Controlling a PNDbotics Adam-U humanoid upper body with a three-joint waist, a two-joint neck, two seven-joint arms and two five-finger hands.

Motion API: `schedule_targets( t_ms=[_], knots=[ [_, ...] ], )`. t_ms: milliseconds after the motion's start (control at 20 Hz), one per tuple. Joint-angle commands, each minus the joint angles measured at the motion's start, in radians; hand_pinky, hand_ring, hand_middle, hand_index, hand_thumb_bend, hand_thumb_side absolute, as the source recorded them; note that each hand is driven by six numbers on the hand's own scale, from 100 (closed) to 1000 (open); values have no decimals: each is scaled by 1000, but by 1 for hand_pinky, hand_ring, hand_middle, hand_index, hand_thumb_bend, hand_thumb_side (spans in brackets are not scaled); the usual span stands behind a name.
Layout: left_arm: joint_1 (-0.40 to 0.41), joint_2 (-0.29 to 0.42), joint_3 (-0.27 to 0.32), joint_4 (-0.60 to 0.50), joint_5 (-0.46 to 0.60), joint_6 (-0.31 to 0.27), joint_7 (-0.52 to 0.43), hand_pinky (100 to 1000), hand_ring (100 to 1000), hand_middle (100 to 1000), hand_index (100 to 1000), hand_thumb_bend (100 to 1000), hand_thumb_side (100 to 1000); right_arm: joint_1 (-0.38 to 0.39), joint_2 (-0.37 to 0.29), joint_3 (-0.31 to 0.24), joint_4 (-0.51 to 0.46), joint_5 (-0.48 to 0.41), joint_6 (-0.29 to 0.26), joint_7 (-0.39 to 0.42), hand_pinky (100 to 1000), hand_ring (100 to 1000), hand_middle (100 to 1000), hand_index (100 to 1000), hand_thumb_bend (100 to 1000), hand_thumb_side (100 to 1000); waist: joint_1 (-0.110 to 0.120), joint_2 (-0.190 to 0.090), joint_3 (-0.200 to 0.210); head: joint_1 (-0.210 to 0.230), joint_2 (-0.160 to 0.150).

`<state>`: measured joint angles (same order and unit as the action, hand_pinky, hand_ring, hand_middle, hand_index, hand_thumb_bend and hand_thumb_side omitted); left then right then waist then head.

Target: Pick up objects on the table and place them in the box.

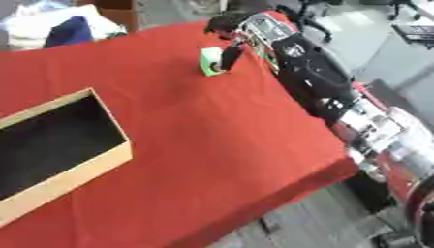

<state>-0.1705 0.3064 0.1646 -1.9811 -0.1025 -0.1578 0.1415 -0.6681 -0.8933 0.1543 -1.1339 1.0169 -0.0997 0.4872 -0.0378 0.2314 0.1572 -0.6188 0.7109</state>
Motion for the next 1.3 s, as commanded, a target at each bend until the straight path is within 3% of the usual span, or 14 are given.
schedule_targets(
  t_ms=[50,750,1300],
  knots=[
    [-6,14,7,-19,0,-1,1,685,634,604,765,100,629,-12,-31,-16,-5,-6,4,-5,865,920,1000,1000,316,514,2,-17,0,-5,-9],
    [-10,12,6,-19,1,-2,-1,685,635,605,765,100,631,-21,-24,-24,13,-26,14,-13,860,915,1000,1000,276,488,5,-9,7,-10,-19],
    [-21,5,4,-19,4,-3,-4,685,635,605,764,100,633,-54,-4,-79,105,-14,59,-72,845,898,1000,1000,198,439,11,13,24,-14,-41]
  ],
)
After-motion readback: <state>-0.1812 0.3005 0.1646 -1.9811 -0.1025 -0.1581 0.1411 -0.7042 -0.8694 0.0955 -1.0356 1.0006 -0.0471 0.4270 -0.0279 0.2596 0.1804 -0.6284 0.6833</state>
